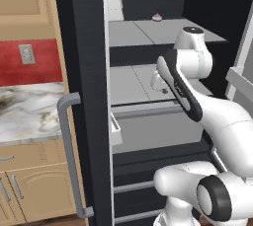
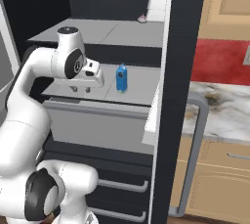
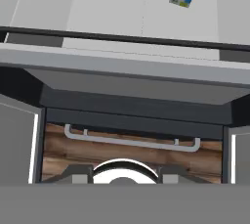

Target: Take out the milk from the fridge and place it on the tray on the counter. Then take the sugar cube near the tray and place it in the tray.

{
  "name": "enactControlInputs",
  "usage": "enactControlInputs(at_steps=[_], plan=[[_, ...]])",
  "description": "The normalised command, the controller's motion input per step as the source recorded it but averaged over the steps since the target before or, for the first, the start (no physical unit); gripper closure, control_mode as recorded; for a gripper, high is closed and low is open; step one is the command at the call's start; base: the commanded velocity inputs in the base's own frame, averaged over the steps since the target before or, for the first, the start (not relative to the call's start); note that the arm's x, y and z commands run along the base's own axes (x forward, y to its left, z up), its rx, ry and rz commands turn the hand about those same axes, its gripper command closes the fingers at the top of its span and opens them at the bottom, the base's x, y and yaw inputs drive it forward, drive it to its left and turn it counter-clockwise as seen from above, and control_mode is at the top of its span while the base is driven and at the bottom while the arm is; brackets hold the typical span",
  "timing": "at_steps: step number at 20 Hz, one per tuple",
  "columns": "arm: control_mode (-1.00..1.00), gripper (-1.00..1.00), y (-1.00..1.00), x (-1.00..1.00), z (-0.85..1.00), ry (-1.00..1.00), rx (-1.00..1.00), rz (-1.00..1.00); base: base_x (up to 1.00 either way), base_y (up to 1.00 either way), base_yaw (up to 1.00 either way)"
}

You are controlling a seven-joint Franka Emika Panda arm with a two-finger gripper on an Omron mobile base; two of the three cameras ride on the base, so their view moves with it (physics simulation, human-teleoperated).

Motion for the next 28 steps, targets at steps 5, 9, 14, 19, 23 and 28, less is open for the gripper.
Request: enactControlInputs(at_steps=[5, 9, 14, 19, 23, 28], plan=[[-1.00, -1.00, 0.01, -0.57, 0.00, -0.09, -0.01, 0.00, 0.00, 0.00, 0.00], [-1.00, -1.00, -0.16, -0.12, 0.03, -0.16, -0.03, -0.01, 0.00, 0.00, 0.00], [-1.00, -1.00, -0.38, 0.00, 0.04, -0.18, 0.00, 0.00, 0.00, 0.00, 0.00], [-1.00, -1.00, -0.22, 0.20, 0.10, -0.14, 0.00, -0.03, 0.00, 0.00, 0.00], [-1.00, -1.00, -0.17, 0.26, 0.06, -0.24, 0.00, -0.10, 0.00, 0.00, 0.00], [-1.00, -1.00, -0.10, 0.57, 0.01, -0.07, 0.00, -0.08, 0.00, 0.00, 0.00]])
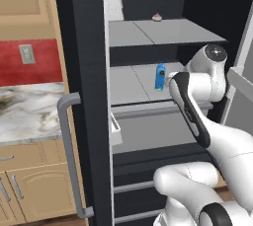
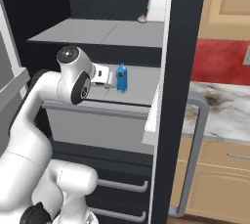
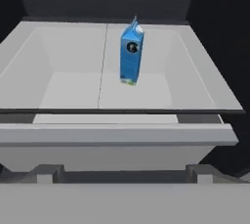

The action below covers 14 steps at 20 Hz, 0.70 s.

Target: Take out the milk from the fridge and place it on the tray on the counter. Then take the sugar cube near the tray and place it in the tray.

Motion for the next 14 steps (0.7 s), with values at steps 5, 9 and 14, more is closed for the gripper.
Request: enactControlInputs(at_steps=[5, 9, 14], plan=[[-1.00, -1.00, -0.08, 0.64, 0.00, -0.10, 0.01, -0.06, 0.00, 0.00, 0.00], [-1.00, -1.00, 0.00, 0.62, 0.00, -0.14, 0.01, -0.04, 0.00, 0.00, 0.00], [-1.00, -1.00, 0.00, 0.43, -0.08, -0.18, 0.00, -0.03, 0.00, 0.00, 0.00]])
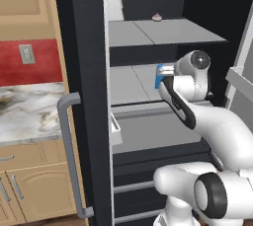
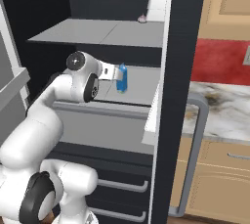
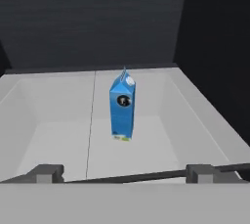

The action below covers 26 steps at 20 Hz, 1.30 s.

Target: Take out the milk from the fridge and place it on the tray on the counter. Then take the sugar cube near the tray and place it in the tray.

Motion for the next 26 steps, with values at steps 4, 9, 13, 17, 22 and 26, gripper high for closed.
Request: enactControlInputs(at_steps=[4, 9, 13, 17, 22, 26], plan=[[-1.00, -1.00, 0.00, 0.35, -0.21, -0.15, 0.00, -0.02, 0.00, 0.00, 0.00], [-1.00, -1.00, 0.00, 0.09, -0.12, -0.06, 0.00, 0.00, 0.00, 0.00, 0.00], [-1.00, -1.00, 0.00, 0.00, 0.00, 0.00, 0.00, 0.00, 0.00, 0.00, 0.00], [-1.00, -1.00, 0.00, 0.00, -0.04, 0.00, 0.00, 0.00, 0.00, 0.00, 0.00], [-1.00, -1.00, 0.00, 0.18, -0.08, 0.00, 0.00, 0.00, 0.00, 0.00, 0.00], [-1.00, -1.00, 0.00, 0.23, 0.00, -0.02, 0.00, 0.00, 0.00, 0.00, 0.00]])
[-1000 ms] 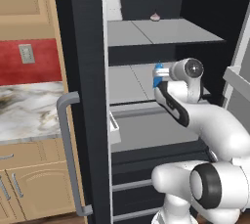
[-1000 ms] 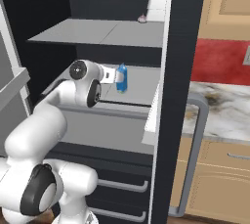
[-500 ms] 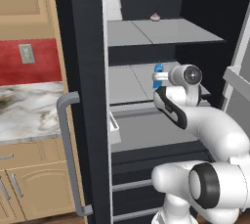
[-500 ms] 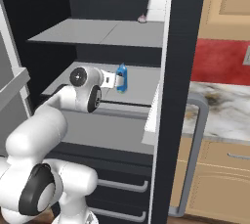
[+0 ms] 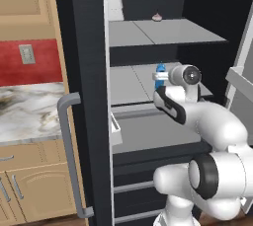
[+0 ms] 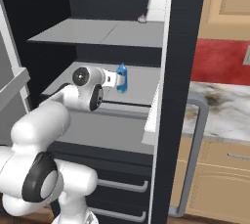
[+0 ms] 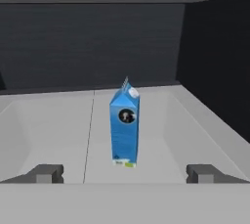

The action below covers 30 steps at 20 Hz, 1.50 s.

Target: Take out the milk from the fridge and place it on the tray on the counter. Then take the sugar cube near the tray and place it in the tray.

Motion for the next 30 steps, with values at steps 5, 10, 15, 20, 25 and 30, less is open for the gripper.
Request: enactControlInputs(at_steps=[5, 10, 15, 20, 25, 30], plan=[[-1.00, -1.00, 0.00, 0.27, 0.00, -0.02, 0.00, 0.00, 0.00, 0.00, 0.00], [-1.00, -1.00, -0.11, 0.29, -0.12, -0.10, 0.00, 0.00, 0.00, 0.00, 0.00], [-1.00, -1.00, -0.06, 0.27, -0.20, -0.07, 0.00, 0.00, 0.00, 0.00, 0.00], [-1.00, -1.00, 0.00, 0.25, -0.19, -0.04, 0.00, 0.00, 0.00, 0.00, 0.00], [-1.00, -1.00, -0.02, 0.38, -0.09, -0.02, 0.00, 0.00, 0.00, 0.00, 0.00], [-1.00, -1.00, -0.07, 0.34, -0.10, -0.04, 0.00, 0.00, 0.00, 0.00, 0.00]])
